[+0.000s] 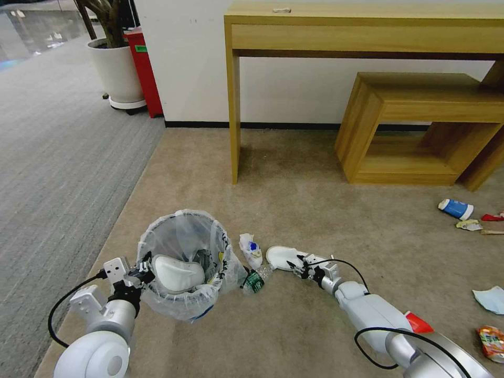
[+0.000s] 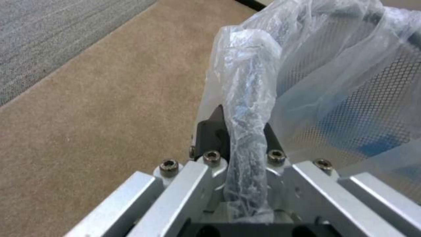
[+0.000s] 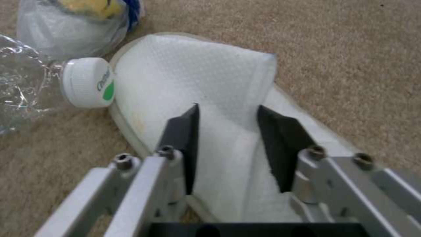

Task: Pick up the trash bin and place the garbage on the floor into it.

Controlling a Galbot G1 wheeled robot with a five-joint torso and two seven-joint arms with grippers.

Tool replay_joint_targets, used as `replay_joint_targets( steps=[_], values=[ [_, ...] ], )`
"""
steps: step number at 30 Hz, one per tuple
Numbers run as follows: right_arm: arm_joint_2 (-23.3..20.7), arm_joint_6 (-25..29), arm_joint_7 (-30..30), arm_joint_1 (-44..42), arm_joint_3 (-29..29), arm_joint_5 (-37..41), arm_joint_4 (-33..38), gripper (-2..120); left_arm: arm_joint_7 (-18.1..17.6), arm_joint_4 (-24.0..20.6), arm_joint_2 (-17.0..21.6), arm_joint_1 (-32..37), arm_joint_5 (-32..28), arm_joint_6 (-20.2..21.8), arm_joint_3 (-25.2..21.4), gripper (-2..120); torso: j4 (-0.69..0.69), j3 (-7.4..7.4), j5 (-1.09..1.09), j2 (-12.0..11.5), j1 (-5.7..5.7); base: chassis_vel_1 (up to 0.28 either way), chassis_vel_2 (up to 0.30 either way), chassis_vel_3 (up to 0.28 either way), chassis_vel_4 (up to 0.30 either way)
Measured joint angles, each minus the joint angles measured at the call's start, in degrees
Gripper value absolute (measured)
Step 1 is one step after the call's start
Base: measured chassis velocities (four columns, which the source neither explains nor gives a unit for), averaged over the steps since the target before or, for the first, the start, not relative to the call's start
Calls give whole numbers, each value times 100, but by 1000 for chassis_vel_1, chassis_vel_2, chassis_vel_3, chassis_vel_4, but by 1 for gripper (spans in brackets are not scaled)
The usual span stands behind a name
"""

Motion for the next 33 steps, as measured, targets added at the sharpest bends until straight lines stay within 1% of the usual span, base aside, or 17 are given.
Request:
replay_joint_targets(
  steps=[1,3,4,5,7,12,17,20,21,23,24,25,27,28,31,33],
  values=[
    [0,9,0,-8,3,-9,0,27,1,-3,0,0,0,-8,0,2,0,0,0,0,0,0,0,0,0],
    [-7,42,-9,-33,8,-32,8,15,2,-3,4,1,-1,-24,4,2,0,0,0,0,0,0,0,0,0],
    [-7,42,-9,-33,8,-32,8,15,2,-3,4,1,-1,-24,4,2,0,0,0,0,0,0,0,0,0],
    [-10,55,-20,-41,12,-35,14,12,2,-2,6,1,-1,-27,5,2,0,0,0,0,0,0,0,0,0],
    [-30,88,-107,-71,36,-39,63,0,3,14,11,-6,-1,-32,8,2,0,0,0,0,0,0,0,0,0],
    [-75,108,-196,-118,42,-12,166,0,3,28,12,-8,-1,-39,13,2,0,0,0,0,0,0,0,0,0],
    [-257,158,-383,-252,-16,180,461,0,5,76,11,-9,1,-45,8,2,1,0,2,0,0,0,0,0,0],
    [-564,198,-502,-398,-73,341,777,0,6,186,52,-64,8,-45,10,2,1,0,2,0,0,0,0,0,0],
    [-564,198,-502,-398,-73,341,777,0,6,186,52,-64,8,-45,10,2,1,0,2,0,0,0,0,0,0],
    [-852,208,-541,-525,-95,469,1062,0,1,248,61,-102,9,-45,19,2,0,0,0,0,0,0,0,0,0],
    [-852,208,-541,-525,-95,469,1062,0,1,248,61,-102,9,-45,19,2,0,0,0,0,0,0,0,0,0],
    [-1059,211,-551,-623,-97,551,1282,0,-1,294,57,-127,14,-45,33,2,-2,0,0,0,0,0,0,0,0],
    [-1265,214,-566,-736,-85,648,1530,0,-5,362,37,-154,38,-45,64,2,-2,0,0,0,0,0,0,0,0],
    [-1265,214,-566,-736,-85,648,1530,0,-5,362,37,-154,38,-45,64,2,-2,0,0,0,0,0,0,0,0],
    [-1575,260,-616,-943,6,771,1971,0,-7,434,6,-179,74,-42,99,2,0,0,2,0,-1,0,0,0,0],
    [-1652,269,-616,-1007,49,793,2104,0,-8,460,3,-186,88,-40,101,2,0,0,1,0,0,0,0,0,0]
  ],
)
